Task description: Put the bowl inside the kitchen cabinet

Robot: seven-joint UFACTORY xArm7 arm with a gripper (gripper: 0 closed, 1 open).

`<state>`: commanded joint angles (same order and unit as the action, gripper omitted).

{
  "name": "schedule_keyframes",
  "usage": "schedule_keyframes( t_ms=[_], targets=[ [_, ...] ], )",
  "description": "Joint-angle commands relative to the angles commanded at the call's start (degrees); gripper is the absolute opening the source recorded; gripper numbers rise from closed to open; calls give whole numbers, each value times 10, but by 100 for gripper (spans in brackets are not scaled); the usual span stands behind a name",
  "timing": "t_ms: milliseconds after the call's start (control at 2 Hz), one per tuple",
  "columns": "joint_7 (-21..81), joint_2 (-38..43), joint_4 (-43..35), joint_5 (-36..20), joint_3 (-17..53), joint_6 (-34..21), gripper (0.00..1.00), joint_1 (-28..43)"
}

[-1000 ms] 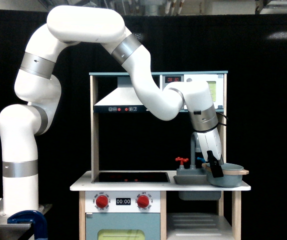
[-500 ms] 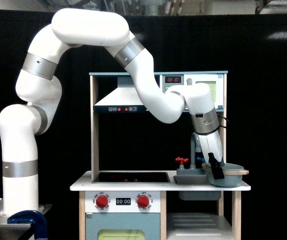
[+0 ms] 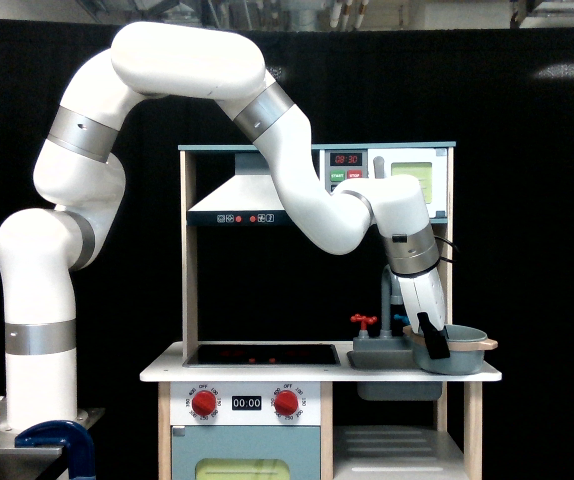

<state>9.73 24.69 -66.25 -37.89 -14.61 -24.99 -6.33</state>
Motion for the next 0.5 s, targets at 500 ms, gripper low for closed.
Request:
schedule_keyframes(
  t_ms=[500],
  targets=[
    [-2,-1,2,0,-2,2,0,0]
  ],
)
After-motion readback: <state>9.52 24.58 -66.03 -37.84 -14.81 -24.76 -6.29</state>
